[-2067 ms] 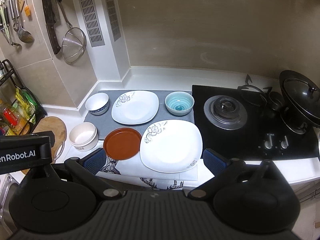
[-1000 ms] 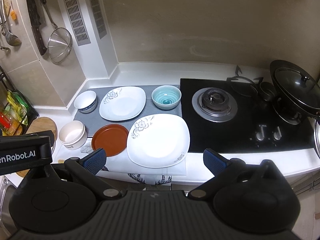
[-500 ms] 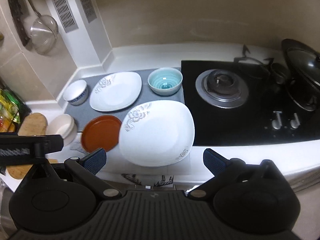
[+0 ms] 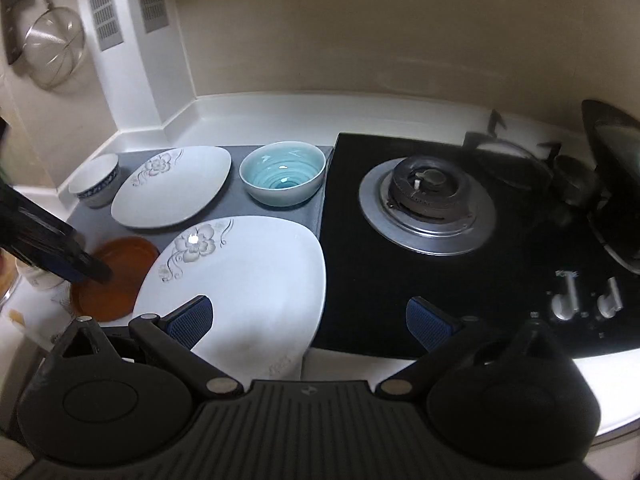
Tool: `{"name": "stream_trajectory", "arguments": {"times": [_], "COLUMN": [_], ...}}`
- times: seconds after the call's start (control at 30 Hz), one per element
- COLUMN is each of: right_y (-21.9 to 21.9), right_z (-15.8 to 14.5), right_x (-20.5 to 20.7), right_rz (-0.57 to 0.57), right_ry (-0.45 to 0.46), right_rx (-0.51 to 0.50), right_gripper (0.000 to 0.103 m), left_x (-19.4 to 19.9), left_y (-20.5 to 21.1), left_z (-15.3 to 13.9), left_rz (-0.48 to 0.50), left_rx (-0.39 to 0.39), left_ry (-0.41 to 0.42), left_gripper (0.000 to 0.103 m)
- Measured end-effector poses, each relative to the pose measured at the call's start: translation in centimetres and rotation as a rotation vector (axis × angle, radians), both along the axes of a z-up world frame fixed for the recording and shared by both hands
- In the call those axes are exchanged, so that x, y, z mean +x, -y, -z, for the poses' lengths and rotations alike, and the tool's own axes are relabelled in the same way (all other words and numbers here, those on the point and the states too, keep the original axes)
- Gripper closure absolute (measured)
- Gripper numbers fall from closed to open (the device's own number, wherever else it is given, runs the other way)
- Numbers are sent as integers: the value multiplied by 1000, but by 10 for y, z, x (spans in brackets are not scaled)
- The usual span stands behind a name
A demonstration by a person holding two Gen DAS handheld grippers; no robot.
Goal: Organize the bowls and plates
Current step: 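Move both grippers to the large white floral square plate and grip its edge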
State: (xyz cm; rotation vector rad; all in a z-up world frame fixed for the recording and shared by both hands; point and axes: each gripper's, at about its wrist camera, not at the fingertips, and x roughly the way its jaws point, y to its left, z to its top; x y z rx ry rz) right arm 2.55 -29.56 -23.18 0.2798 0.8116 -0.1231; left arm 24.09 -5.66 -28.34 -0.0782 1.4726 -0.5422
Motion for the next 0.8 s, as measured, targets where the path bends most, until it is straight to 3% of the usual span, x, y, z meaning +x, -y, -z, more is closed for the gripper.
{"name": "stream_trajectory", "arguments": {"times": [0.17, 0.27, 0.33, 0.47, 0.63, 0.8], "right_y": [38, 63, 77, 95, 103, 101], "right_z": [17, 38, 50, 67, 87, 93], "right_x": [9, 16, 24, 38, 51, 51], "right_rz": [109, 119, 123, 84, 56, 45], "right_ry": [27, 20, -15, -58, -106, -112], "right_rx": [250, 386, 435, 505, 572, 599], "right_gripper": [1, 22, 43, 44, 44, 44], "left_x": [22, 24, 23, 21, 17, 13], "left_y": [22, 30, 34, 31, 20, 14], "left_z": [15, 25, 32, 41, 36, 30], "left_rz": [46, 43, 13, -48, -122, -107], "left_rx": [11, -24, -7, 6, -7, 49], "left_ry": [-24, -78, -87, -108, -112, -68], "left_gripper": [68, 68, 74, 85, 85, 85]}}
